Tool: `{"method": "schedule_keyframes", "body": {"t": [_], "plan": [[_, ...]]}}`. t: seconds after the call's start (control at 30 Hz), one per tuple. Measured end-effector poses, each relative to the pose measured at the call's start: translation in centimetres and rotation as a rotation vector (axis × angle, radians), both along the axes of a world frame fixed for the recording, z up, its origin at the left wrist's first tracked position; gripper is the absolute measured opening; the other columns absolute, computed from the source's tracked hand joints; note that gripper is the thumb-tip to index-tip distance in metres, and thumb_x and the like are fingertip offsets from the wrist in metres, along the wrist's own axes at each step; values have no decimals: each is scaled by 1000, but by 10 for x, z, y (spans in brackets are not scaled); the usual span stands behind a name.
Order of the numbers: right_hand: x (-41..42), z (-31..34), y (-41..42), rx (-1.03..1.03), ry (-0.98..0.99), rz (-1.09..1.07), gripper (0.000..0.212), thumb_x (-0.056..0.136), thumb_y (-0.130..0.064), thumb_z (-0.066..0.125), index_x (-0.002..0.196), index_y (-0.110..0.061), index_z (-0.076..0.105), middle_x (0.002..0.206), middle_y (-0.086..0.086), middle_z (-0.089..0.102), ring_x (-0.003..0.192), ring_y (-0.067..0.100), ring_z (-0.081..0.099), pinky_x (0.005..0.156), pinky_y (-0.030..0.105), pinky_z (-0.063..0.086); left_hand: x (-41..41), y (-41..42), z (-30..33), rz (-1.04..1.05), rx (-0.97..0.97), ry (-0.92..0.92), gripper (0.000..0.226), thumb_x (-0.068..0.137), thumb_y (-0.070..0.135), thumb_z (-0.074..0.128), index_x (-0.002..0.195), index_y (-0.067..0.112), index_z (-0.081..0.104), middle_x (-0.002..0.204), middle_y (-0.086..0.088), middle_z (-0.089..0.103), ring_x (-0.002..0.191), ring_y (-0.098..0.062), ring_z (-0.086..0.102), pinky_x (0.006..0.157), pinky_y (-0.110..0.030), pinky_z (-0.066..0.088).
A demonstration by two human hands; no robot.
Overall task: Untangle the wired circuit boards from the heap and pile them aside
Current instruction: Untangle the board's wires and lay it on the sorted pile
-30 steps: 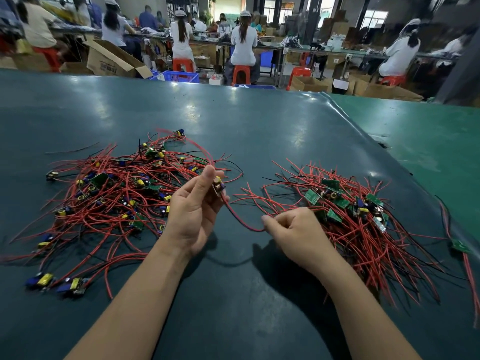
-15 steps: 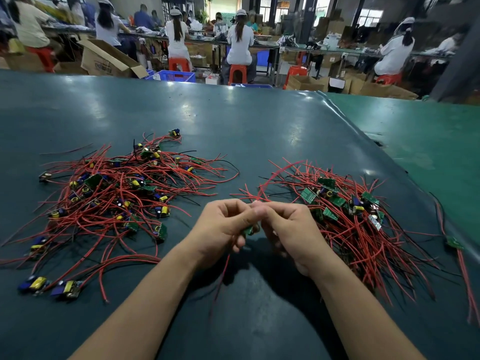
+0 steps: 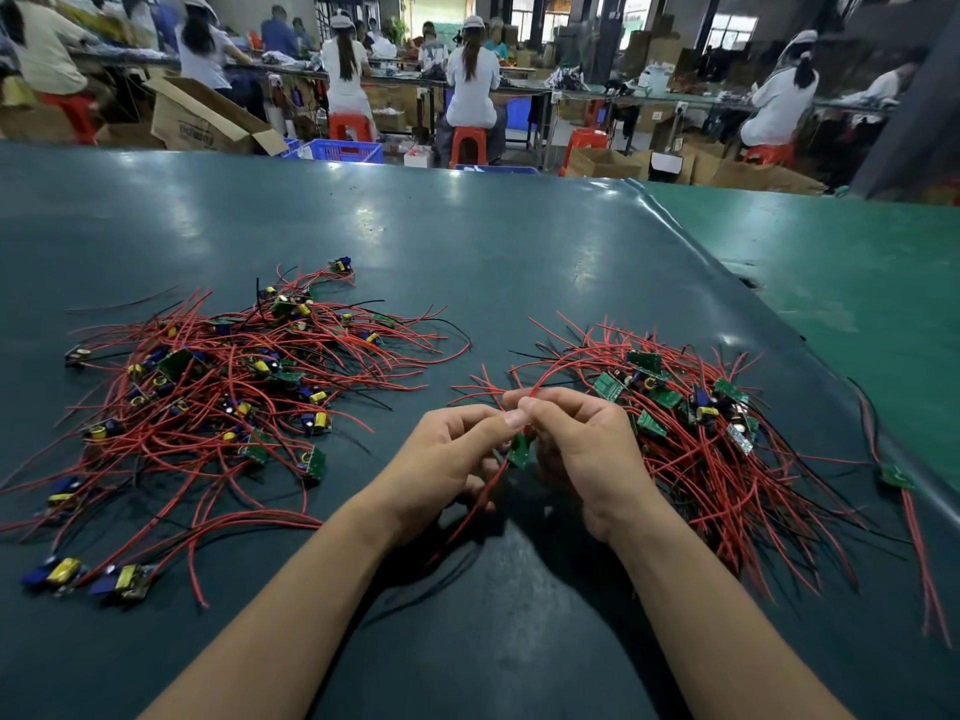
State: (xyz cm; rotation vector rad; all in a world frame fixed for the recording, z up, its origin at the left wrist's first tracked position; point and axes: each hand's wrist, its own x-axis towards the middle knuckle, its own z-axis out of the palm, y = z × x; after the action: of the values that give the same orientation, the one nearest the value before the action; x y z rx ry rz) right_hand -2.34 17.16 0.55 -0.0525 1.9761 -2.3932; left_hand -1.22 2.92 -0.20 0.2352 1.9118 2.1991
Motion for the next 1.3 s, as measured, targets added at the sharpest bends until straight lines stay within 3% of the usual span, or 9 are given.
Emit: {"method": "schedule_keyframes", "body": {"t": [0.13,0.23,0.33,0.6,0.73,0.83,0.93,1.13,1.3], "plan": [[-3,-4,-1,69,43,-38,19,91,-8,64,77,-12,75,43,-7,42,35,6,30,39,15,24,-3,0,-4,43,-35,41,20,91,17,66,72,17,71,60,-4,52,44,-11,47,39,-21,43],[-5,-2,0,-19,-18,8,30,96,-20,60,71,-13,75,44,-7,27,35,7,20,41,15,15,-6,-2,-3,29,11,-2,12,72,26,68,61,22,67,65,-7,50,46,-13,46,41,-21,40],[-6,2,1,-139,-116,41,36,98,-25,56,70,-12,75,46,-6,28,34,7,24,39,14,19,-7,-4,-5,-5,38,30,11,58,33,66,58,22,64,62,-4,52,46,-12,45,42,-21,38],[-4,6,0,-294,-242,73,47,96,-23,54,50,-17,61,41,-8,25,30,4,23,31,14,19,-5,-7,-7,-100,110,58,8,62,25,62,56,22,57,56,2,52,50,-13,39,50,-25,30],[-6,6,2,-350,-225,97,26,90,-25,59,71,-11,73,49,-7,36,34,2,26,31,15,19,-4,-8,-4,-79,159,50,8,60,22,60,54,21,55,53,-2,48,49,-17,36,47,-23,33],[-7,4,4,-377,-217,103,19,90,-24,59,89,-8,69,53,-8,40,35,2,28,31,13,20,-5,-7,-3,-60,170,34,15,64,12,55,52,20,54,53,-3,45,49,-17,34,46,-23,33],[-9,4,6,-399,-226,103,19,86,-26,61,86,-10,71,53,-8,41,35,1,28,31,13,20,-4,-8,-2,-55,181,10,21,69,8,48,52,20,53,53,-3,45,49,-16,35,46,-23,34],[-6,5,10,-269,-205,197,22,77,-29,68,88,-12,76,59,-5,48,39,2,32,33,13,23,-4,-6,-2,-3,139,-14,8,56,18,61,50,20,56,53,1,50,43,-12,39,43,-22,37],[-2,2,3,-204,-188,265,23,76,-29,70,87,-12,78,58,-3,51,39,4,34,33,14,24,-3,-5,-1,10,52,-11,18,67,13,54,50,18,59,56,-3,55,44,-18,41,42,-23,39]]}}
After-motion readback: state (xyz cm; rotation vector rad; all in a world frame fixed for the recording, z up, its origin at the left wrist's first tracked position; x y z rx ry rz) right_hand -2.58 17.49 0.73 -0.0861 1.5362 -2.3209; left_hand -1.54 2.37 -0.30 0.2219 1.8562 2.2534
